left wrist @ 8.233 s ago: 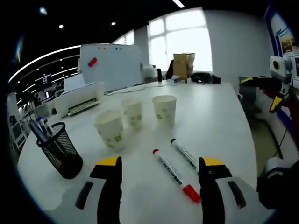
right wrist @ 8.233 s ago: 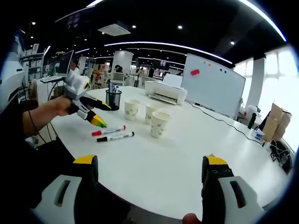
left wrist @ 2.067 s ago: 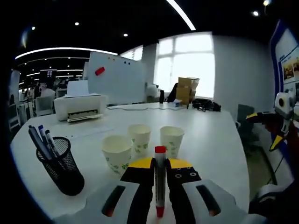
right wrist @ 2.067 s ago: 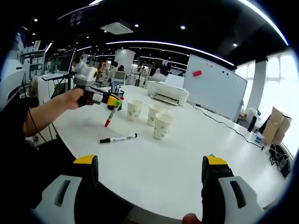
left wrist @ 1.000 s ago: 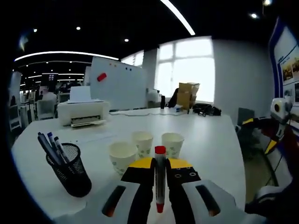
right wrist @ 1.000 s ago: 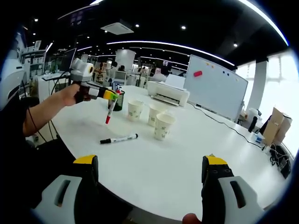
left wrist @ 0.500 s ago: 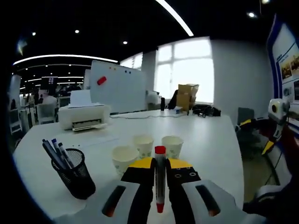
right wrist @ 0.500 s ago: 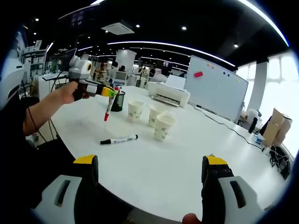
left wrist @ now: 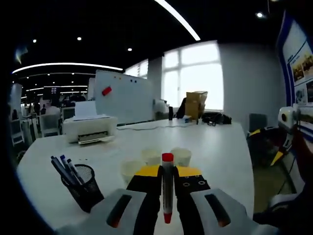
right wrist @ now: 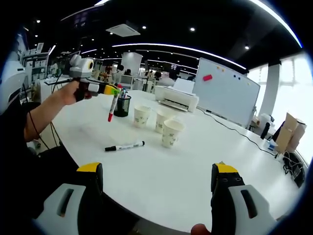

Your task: Place the scattered laser pointers and whiteboard markers into the pen holder and stack the scattered paper cups together

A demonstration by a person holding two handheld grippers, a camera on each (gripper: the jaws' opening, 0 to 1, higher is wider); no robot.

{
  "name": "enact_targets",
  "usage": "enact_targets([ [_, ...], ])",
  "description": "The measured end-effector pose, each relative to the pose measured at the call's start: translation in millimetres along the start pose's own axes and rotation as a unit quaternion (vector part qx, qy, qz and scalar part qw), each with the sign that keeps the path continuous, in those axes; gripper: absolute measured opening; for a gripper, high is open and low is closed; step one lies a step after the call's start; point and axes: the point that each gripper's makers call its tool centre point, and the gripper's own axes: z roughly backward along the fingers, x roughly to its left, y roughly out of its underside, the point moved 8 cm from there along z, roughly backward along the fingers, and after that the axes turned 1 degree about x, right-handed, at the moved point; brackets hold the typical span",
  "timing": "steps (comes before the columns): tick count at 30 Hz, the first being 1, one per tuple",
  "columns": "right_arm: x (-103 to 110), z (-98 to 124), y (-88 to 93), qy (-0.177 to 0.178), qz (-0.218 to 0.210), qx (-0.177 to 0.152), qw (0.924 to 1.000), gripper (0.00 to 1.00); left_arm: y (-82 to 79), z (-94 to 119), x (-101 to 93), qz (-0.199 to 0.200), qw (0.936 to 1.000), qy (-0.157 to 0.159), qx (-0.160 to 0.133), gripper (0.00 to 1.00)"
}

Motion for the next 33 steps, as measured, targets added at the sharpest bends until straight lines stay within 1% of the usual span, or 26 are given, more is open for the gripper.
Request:
enact_targets([
  [2, 0, 0, 0.0, 0.000, -0.001, 0.000, 1.0000, 0.87, -4.0, 2, 1.3, -0.003, 1.0000, -0.004, -0.008, 0.14],
  [8, 1, -1, 0.7, -0.002, -0.001, 0.001, 1.0000, 0.87, -9.9, 5, 4.6, -0.005, 0.9999, -0.006, -0.014, 0.14],
  [17, 2, -1, -0.3, -0.002, -0.001, 0.000, 1.0000, 0.87, -19.7, 9, 3.3, -0.012, 0.9997, -0.004, -0.022, 0.14],
  [33, 2, 0, 0.0, -0.001, 0.000, 0.000, 1.0000, 0.87, -27.8, 16, 8.7, -0.018, 0.9991, -0.017, -0.035, 0.14],
])
